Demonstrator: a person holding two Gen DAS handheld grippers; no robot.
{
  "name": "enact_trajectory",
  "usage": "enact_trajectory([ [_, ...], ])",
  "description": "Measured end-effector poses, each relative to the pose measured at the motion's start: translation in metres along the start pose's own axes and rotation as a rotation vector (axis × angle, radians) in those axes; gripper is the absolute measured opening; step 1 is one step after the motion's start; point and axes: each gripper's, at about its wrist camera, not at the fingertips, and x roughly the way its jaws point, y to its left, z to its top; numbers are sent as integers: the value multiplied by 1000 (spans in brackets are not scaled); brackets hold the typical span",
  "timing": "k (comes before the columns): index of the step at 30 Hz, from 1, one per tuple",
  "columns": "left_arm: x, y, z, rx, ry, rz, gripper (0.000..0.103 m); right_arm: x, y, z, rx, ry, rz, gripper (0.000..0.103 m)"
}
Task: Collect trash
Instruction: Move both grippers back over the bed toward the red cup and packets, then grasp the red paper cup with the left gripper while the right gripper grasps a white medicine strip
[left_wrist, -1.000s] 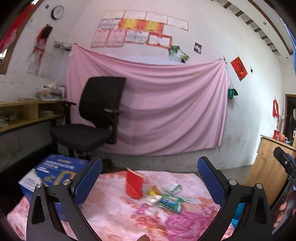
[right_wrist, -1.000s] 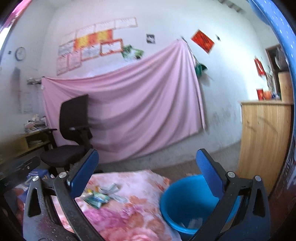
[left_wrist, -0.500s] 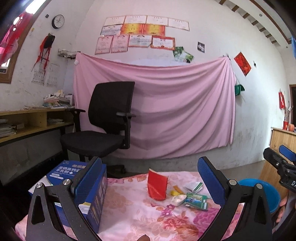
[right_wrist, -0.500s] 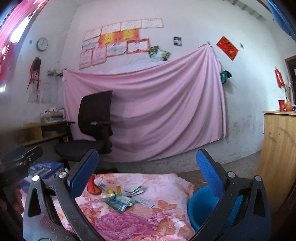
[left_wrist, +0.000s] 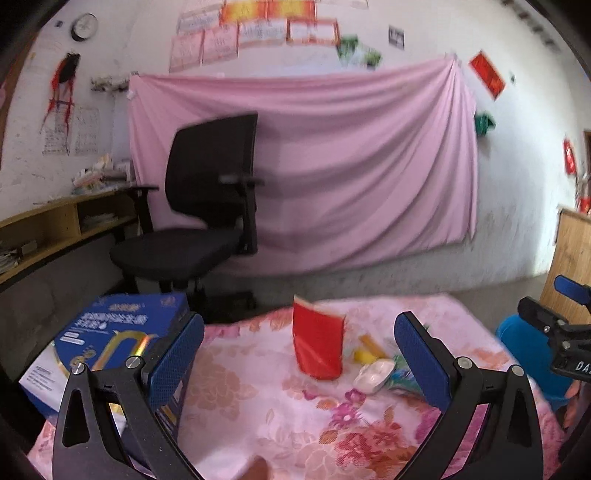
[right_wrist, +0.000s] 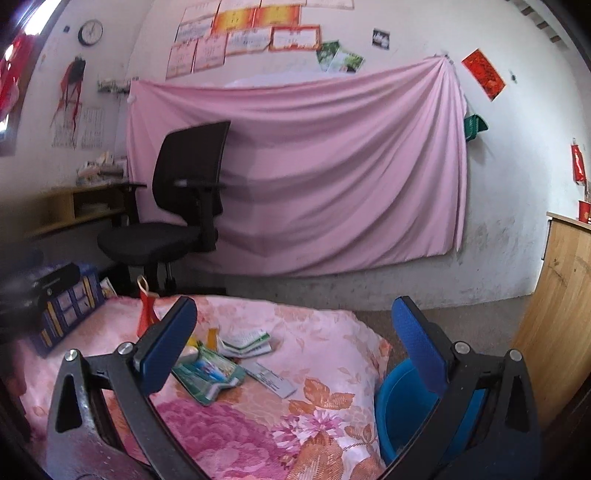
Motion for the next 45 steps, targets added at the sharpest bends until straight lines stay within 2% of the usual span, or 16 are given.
enact_trajectory([
  [7,49,-11,-2,35,154,-9,101,57,-19,-13,34,274,39,103],
  [12,83,-5,-9,-41,261,-44,99,96,-24,-31,73,484,128,103],
  [15,101,-6,-13,-66,309,-62,85,111,-26,-41,97,569,170,103],
  [18,115,-8,-17,-70,358,-57,70,125,-24,-50,104,647,202,96],
  [19,117,-7,-18,-73,364,-61,61,129,-22,-53,99,674,206,95],
  [22,123,-5,-19,-88,378,-65,48,135,-15,-52,67,691,210,94],
  [26,123,0,-22,-103,391,-72,15,142,-6,-52,21,709,211,93],
  [28,118,3,-23,-116,390,-69,8,146,-4,-53,11,714,210,89],
  [31,114,8,-24,-138,391,-73,7,144,-2,-53,-4,712,211,82],
  [36,92,18,-27,-155,378,-55,6,145,5,-54,-38,715,194,81],
  [38,80,21,-28,-158,370,-61,6,142,7,-54,-42,711,197,76],
  [42,51,20,-29,-148,348,-85,6,133,10,-55,-38,701,207,52],
  [45,30,16,-31,-144,332,-116,6,122,8,-55,-12,691,192,50],
])
